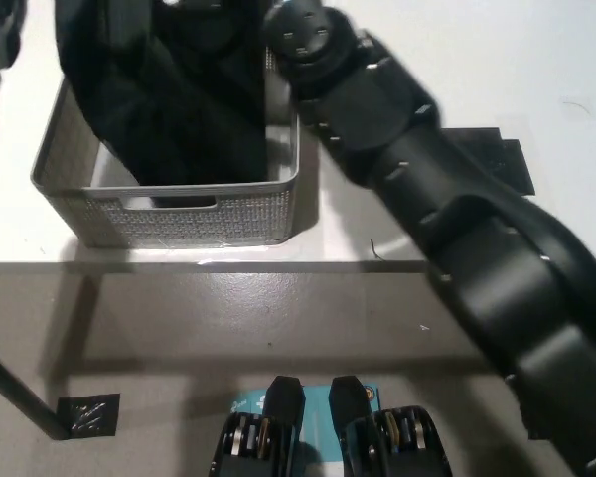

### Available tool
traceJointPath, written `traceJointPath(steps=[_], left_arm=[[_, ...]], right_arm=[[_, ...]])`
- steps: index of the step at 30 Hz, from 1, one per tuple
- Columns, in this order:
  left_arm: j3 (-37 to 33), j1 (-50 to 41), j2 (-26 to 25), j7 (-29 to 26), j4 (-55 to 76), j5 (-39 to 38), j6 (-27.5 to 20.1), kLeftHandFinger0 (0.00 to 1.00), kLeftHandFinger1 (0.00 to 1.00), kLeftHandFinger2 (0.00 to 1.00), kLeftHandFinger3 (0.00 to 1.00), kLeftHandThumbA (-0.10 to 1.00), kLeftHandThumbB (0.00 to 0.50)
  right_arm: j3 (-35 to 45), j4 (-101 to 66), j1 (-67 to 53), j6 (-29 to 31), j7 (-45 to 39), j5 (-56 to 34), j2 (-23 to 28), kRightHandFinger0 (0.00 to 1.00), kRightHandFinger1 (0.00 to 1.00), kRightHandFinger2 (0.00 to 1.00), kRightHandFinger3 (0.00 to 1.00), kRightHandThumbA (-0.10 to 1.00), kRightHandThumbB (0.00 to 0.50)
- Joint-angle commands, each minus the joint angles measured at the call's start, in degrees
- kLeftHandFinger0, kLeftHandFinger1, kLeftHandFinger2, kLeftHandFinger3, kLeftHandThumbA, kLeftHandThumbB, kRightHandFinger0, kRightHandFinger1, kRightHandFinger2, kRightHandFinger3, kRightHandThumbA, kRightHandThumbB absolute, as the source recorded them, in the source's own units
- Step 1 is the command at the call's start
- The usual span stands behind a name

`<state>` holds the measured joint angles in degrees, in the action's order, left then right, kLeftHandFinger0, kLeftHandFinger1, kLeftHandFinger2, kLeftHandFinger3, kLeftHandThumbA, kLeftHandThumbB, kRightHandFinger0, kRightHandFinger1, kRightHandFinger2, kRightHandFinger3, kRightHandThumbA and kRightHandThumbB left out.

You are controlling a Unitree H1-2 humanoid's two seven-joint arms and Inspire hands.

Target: Use both hands to pick up a lunch bag on the right hand side and place it into a container on the left hand side

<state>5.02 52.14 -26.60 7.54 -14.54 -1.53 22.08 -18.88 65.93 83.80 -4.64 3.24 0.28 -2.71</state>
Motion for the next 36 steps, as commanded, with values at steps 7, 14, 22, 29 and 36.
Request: traceJointPath(steps=[7,14,22,29,36], left_arm=[[0.21,-1.2,-18.48,16.4,0.46,-4.52,-2.17,1.0,1.0,1.0,1.0,1.0,0.217],[0.73,-4.14,-19.19,16.68,4.35,-5.11,-2.67,1.0,1.0,1.0,1.0,1.0,0.222],[1.88,-7.95,-19.51,17.24,11.79,-6.88,-0.5,1.0,1.0,1.0,1.0,1.0,0.239],[5.83,-16.39,-13.27,13.77,26.98,-10.48,-2.51,1.0,1.0,1.0,1.0,1.0,0.247],[6.86,-31.47,4.11,6.73,49.13,-10.82,-10.55,1.0,1.0,1.0,1.0,1.0,0.297]], right_arm=[[-0.03,-40.01,-10.76,-10.4,-7.01,9.49,20.5,1.0,1.0,1.0,1.0,0.8,0.09],[1.9,-46.03,-17.3,-9.9,-9.28,6.68,24.35,1.0,1.0,1.0,1.0,0.94,0.123],[6.29,-54.53,-23.89,-9.59,-8.18,4.11,25.92,1.0,1.0,1.0,1.0,1.0,0.214],[14.6,-70.55,-34.33,-4.16,-4.93,0.09,23.17,1.0,1.0,1.0,1.0,1.0,0.251],[19.69,-98.88,-56.08,-1.24,-2.16,-7.97,13.51,1.0,1.0,1.0,1.0,1.0,0.223]])
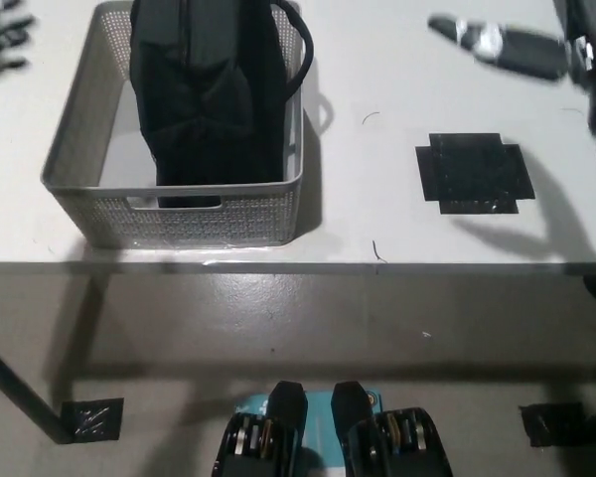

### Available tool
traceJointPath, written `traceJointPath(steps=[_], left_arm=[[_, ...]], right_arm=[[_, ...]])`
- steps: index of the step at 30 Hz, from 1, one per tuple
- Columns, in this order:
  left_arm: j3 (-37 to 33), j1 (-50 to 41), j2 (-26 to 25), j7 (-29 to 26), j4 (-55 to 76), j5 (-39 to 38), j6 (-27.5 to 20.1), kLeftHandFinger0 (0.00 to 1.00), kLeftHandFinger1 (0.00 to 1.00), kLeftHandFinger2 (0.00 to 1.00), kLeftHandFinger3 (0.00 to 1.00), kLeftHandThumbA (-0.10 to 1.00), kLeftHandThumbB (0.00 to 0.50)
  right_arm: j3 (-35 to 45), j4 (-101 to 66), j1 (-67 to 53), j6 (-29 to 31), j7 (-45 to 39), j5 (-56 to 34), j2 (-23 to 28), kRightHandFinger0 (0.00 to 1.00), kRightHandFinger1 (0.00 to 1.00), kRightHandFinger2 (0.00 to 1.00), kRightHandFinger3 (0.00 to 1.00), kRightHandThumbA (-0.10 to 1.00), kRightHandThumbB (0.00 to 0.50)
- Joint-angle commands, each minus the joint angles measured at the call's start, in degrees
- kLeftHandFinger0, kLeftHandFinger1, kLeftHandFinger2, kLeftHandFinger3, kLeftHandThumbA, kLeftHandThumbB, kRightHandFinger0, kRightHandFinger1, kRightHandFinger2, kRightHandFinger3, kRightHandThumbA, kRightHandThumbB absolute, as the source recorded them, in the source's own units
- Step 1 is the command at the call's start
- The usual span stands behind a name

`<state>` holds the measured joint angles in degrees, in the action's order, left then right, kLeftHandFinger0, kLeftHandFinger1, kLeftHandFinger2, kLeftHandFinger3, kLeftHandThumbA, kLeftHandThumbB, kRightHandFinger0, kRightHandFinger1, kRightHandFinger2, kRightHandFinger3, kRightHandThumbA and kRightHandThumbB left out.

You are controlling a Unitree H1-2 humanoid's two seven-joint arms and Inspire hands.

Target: Use both hands to pick up a lunch bag on the right hand side and place it into a container on the left hand side

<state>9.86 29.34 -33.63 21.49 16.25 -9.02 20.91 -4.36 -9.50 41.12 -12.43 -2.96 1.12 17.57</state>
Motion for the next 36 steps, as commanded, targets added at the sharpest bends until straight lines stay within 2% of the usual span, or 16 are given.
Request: traceJointPath(steps=[1,2,4,10,12,13,15,18,21,22,24,26,28,30,34,36], left_arm=[[1.86,-9.48,12.05,-7.42,19.18,-2.94,-10.04,1.0,1.0,1.0,1.0,1.0,0.297],[0.76,-12.63,14.39,-7.47,21.79,-1.39,-11.14,1.0,1.0,1.0,1.0,1.0,0.268],[0.0,-16.97,16.66,-6.43,22.45,-0.81,-14.57,1.0,1.0,1.0,1.0,1.0,0.259],[-2.74,-28.32,21.84,-4.61,18.15,5.16,-25.16,1.0,1.0,1.0,1.0,1.0,0.258],[-3.1,-30.49,22.54,-4.39,16.48,5.47,-25.84,1.0,1.0,1.0,1.0,1.0,0.271],[-3.23,-31.11,22.97,-4.52,15.26,6.16,-27.26,1.0,1.0,1.0,1.0,1.0,0.238],[-3.93,-32.2,23.89,-4.32,11.5,6.81,-31.7,1.0,1.0,1.0,1.0,1.0,0.218],[-5.28,-33.69,25.43,-4.54,4.74,8.04,-36.7,1.0,1.0,1.0,1.0,1.0,0.161],[-6.31,-35.36,26.64,-5.67,-0.83,10.01,-38.69,1.0,1.0,1.0,1.0,1.0,0.178],[-6.41,-35.48,26.77,-5.75,-1.56,10.12,-39.14,1.0,1.0,1.0,1.0,1.0,0.129],[-7.05,-35.73,27.65,-6.61,-6.05,11.34,-41.54,1.0,1.0,1.0,1.0,1.0,0.181],[-7.5,-35.67,29.1,-8.39,-13.15,12.92,-44.94,1.0,1.0,1.0,1.0,1.0,0.18],[-7.47,-34.99,29.27,-8.57,-16.92,12.55,-45.92,1.0,1.0,1.0,1.0,1.0,0.172],[-7.41,-34.17,29.36,-9.03,-19.5,12.7,-45.32,1.0,1.0,1.0,1.0,1.0,0.197],[-7.19,-34.31,29.74,-7.94,-20.94,10.31,-42.76,1.0,1.0,1.0,1.0,1.0,0.154],[-6.85,-34.7,29.84,-8.28,-20.98,10.11,-42.43,1.0,1.0,1.0,1.0,1.0,0.169]], right_arm=[[5.04,-24.36,-14.63,7.11,4.04,-9.01,-7.29,1.0,1.0,1.0,1.0,1.0,0.222],[4.51,-26.79,-19.63,9.29,4.06,-9.43,-8.78,1.0,1.0,1.0,1.0,1.0,0.236],[3.74,-27.69,-25.28,12.3,3.58,-10.2,-10.31,1.0,1.0,1.0,1.0,1.0,0.235],[2.07,-21.72,-40.84,20.19,1.63,-10.28,-14.76,1.0,1.0,1.0,1.0,1.0,0.238],[0.94,-17.61,-43.59,22.09,1.29,-9.37,-16.42,1.0,1.0,1.0,1.0,1.0,0.259],[0.77,-16.05,-44.44,22.52,1.17,-9.16,-17.2,1.0,1.0,1.0,1.0,1.0,0.257],[0.22,-10.85,-46.21,25.17,0.41,-9.41,-18.74,1.0,1.0,1.0,1.0,1.0,0.213],[-0.29,-0.98,-47.92,26.51,-0.62,-8.9,-20.08,1.0,1.0,1.0,1.0,1.0,0.217],[-0.87,5.25,-49.51,25.17,-2.95,-11.4,-21.34,1.0,1.0,1.0,1.0,1.0,0.195],[-0.91,5.81,-49.68,24.98,-3.12,-11.29,-21.42,1.0,1.0,1.0,1.0,1.0,0.118],[-0.66,8.79,-49.77,26.1,-3.23,-11.29,-22.25,1.0,1.0,1.0,1.0,1.0,0.174],[-0.53,11.84,-48.77,27.4,-3.46,-10.95,-22.66,1.0,1.0,1.0,1.0,1.0,0.199],[-0.52,12.77,-47.71,27.72,-3.08,-10.12,-22.82,1.0,1.0,1.0,1.0,1.0,0.207],[-0.28,13.49,-47.03,27.71,-2.99,-10.08,-22.92,1.0,1.0,1.0,1.0,1.0,0.214],[0.42,13.41,-46.88,26.68,-2.97,-10.79,-22.95,1.0,1.0,1.0,1.0,1.0,0.191],[0.31,13.78,-46.75,26.95,-2.89,-10.5,-23.02,1.0,1.0,1.0,1.0,1.0,0.203]])
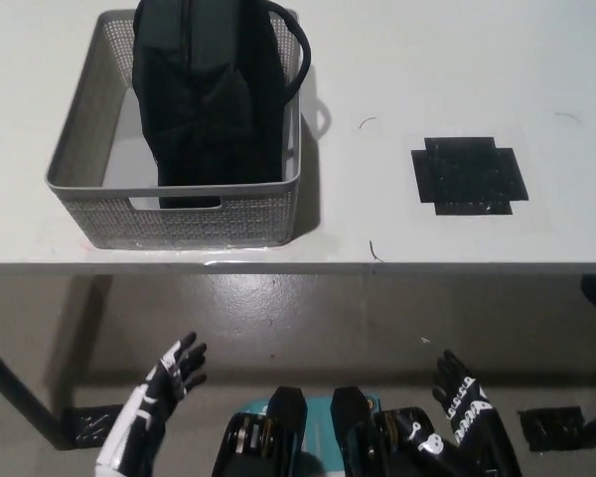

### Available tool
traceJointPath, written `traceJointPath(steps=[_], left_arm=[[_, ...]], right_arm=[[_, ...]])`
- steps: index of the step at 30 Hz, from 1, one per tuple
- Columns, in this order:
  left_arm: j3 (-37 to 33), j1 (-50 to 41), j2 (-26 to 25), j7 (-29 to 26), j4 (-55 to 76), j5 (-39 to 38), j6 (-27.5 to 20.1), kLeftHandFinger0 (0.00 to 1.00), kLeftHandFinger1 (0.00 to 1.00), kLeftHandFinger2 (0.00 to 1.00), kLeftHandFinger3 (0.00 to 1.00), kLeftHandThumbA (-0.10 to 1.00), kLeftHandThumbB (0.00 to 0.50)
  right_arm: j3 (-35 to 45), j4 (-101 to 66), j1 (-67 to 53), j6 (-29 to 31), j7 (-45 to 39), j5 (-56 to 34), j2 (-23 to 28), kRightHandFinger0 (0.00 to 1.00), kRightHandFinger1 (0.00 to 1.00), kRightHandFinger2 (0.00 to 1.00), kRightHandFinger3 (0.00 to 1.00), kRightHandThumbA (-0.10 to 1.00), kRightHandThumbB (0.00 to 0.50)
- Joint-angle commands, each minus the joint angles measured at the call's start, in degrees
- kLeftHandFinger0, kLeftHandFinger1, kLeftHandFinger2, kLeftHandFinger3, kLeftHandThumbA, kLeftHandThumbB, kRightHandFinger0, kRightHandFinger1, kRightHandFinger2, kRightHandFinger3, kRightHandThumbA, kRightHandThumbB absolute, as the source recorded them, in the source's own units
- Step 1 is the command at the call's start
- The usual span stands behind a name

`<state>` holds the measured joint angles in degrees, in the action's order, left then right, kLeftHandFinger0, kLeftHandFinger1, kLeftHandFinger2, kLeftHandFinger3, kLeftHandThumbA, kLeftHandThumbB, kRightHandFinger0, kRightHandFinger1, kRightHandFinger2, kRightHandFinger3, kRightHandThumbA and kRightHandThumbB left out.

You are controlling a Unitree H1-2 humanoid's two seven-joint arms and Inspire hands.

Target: Use both hands to pick up a lunch bag on the right hand side and place it into a container on the left hand side

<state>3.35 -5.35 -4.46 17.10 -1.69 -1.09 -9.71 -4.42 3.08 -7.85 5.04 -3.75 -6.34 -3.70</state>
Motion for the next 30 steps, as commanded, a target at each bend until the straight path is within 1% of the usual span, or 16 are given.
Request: traceJointPath(steps=[1,4,6,7,10,12,13,16,17,19,20,21,23,26,27,30], left_arm=[[-0.03,0.13,0.58,-4.34,-3.27,2.44,-11.88,1.0,1.0,1.0,1.0,1.0,0.172],[0.27,0.51,0.19,-4.7,-3.71,2.58,-12.1,1.0,1.0,1.0,1.0,1.0,0.183],[0.14,0.8,0.23,-5.0,-4.04,2.59,-12.3,1.0,1.0,1.0,1.0,1.0,0.174],[0.11,0.85,0.23,-5.17,-4.1,2.57,-12.58,1.0,1.0,1.0,1.0,1.0,0.16],[0.03,0.74,0.22,-5.49,-3.9,2.34,-12.52,1.0,1.0,1.0,1.0,1.0,0.161],[0.01,0.61,0.13,-5.9,-3.79,2.71,-12.08,1.0,1.0,1.0,1.0,1.0,0.173],[-0.04,0.61,0.09,-5.99,-3.79,2.7,-12.13,1.0,1.0,1.0,1.0,1.0,0.167],[-0.14,2.55,0.01,-6.19,-4.64,2.55,-12.5,1.0,1.0,1.0,1.0,1.0,0.159],[-0.12,2.68,0.11,-6.33,-4.76,2.47,-12.6,1.0,1.0,1.0,1.0,1.0,0.165],[-0.1,3.11,0.38,-6.68,-4.9,2.3,-12.69,1.0,1.0,1.0,1.0,1.0,0.168],[-0.12,3.2,0.44,-6.84,-4.9,2.33,-12.76,1.0,1.0,1.0,1.0,1.0,0.173],[-0.12,3.29,0.47,-6.85,-5.02,2.21,-12.92,1.0,1.0,1.0,1.0,1.0,0.165],[-0.25,3.66,0.61,-6.8,-5.44,1.85,-13.45,1.0,1.0,1.0,1.0,1.0,0.156],[-0.65,3.72,0.95,-6.88,-5.8,2.14,-14.24,1.0,1.0,1.0,1.0,1.0,0.143],[-0.77,3.73,1.03,-6.91,-5.8,2.19,-14.42,1.0,1.0,1.0,1.0,1.0,0.134],[-0.92,3.76,0.96,-6.92,-5.85,1.95,-14.61,1.0,1.0,1.0,1.0,1.0,0.14]], right_arm=[[0.28,1.58,2.59,9.61,-1.99,-2.76,-1.84,1.0,1.0,1.0,1.0,1.0,0.21],[0.26,2.8,3.2,10.39,-2.37,-3.23,-1.95,1.0,1.0,1.0,1.0,1.0,0.208],[0.46,3.3,3.43,10.91,-2.15,-3.26,-1.92,1.0,1.0,1.0,1.0,1.0,0.209],[0.47,3.41,3.48,11.27,-2.07,-3.19,-1.9,1.0,1.0,1.0,1.0,1.0,0.201],[0.59,3.48,3.47,11.57,-2.05,-3.71,-1.93,1.0,1.0,1.0,1.0,1.0,0.204],[0.65,3.52,3.57,11.54,-1.86,-3.73,-2.05,1.0,1.0,1.0,1.0,1.0,0.208],[0.61,3.74,3.65,11.85,-1.93,-3.63,-1.97,1.0,1.0,1.0,1.0,1.0,0.206],[0.88,4.55,5.36,12.83,-1.61,-2.68,-1.45,1.0,1.0,1.0,1.0,1.0,0.186],[0.59,4.8,5.5,14.02,-0.96,-0.57,-1.12,1.0,1.0,1.0,1.0,1.0,0.161],[0.01,6.02,6.02,17.6,0.73,4.57,-0.38,1.0,1.0,1.0,1.0,1.0,0.126],[-0.41,6.74,6.21,19.22,1.29,6.83,-0.02,1.0,1.0,1.0,1.0,1.0,0.121],[-0.64,7.17,6.33,19.8,1.57,7.91,0.15,1.0,1.0,1.0,1.0,1.0,0.141],[-1.05,8.15,6.59,20.57,2.03,9.54,0.51,1.0,1.0,1.0,1.0,1.0,0.163],[-1.42,8.8,6.37,20.98,2.21,10.43,0.79,1.0,1.0,1.0,1.0,1.0,0.156],[-1.46,9.1,6.45,21.21,2.35,10.66,0.79,1.0,1.0,1.0,1.0,1.0,0.161],[-1.79,10.0,6.62,21.8,2.26,10.88,0.58,1.0,1.0,1.0,1.0,1.0,0.17]])
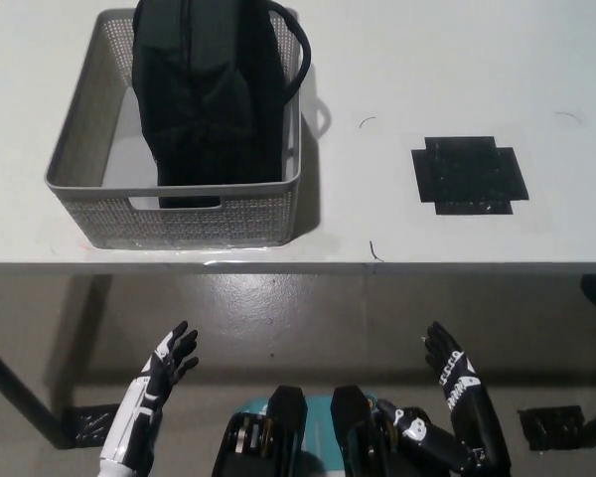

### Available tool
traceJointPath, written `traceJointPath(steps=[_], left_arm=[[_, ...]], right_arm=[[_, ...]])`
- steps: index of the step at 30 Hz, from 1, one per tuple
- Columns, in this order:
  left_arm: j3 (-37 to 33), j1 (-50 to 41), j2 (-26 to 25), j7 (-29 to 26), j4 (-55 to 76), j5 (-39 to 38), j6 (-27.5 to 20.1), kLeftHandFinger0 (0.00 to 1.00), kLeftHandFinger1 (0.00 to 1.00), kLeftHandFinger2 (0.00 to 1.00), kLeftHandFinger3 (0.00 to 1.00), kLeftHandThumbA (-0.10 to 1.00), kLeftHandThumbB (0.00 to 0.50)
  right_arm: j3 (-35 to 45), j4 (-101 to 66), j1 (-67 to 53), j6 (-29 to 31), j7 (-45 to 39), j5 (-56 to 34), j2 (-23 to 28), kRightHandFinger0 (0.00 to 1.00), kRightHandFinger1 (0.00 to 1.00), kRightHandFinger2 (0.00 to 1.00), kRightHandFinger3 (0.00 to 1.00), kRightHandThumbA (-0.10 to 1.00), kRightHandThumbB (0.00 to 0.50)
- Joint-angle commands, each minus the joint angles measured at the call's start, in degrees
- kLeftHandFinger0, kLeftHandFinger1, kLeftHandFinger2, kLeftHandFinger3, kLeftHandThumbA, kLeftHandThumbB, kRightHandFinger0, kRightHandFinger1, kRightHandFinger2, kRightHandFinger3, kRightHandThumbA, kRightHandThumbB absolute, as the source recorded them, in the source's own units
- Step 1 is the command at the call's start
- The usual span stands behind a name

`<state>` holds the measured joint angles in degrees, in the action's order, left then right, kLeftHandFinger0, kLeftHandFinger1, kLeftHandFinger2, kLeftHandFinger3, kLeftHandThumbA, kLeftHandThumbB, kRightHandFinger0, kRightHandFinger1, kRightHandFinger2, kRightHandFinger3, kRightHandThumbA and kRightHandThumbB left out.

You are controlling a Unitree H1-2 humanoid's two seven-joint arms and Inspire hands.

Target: Use both hands to pick up a lunch bag on the right hand side and place it into a container on the left hand side

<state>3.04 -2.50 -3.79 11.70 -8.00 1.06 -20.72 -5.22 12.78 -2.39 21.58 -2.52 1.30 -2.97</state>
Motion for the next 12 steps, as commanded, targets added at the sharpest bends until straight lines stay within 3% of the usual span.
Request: traceJointPath(steps=[1,12], left_arm=[[-0.63,0.99,0.19,-1.54,0.46,-0.31,-3.55,1.0,1.0,1.0,1.0,1.0,0.141],[-0.78,2.81,0.26,-2.35,0.15,0.74,-3.58,1.0,1.0,1.0,1.0,1.0,0.147]], right_arm=[[-1.03,0.53,1.34,5.34,1.06,3.32,-0.26,1.0,1.0,1.0,1.0,1.0,0.17],[-0.85,0.62,3.33,5.13,1.4,3.85,-0.44,1.0,1.0,1.0,1.0,1.0,0.154]])
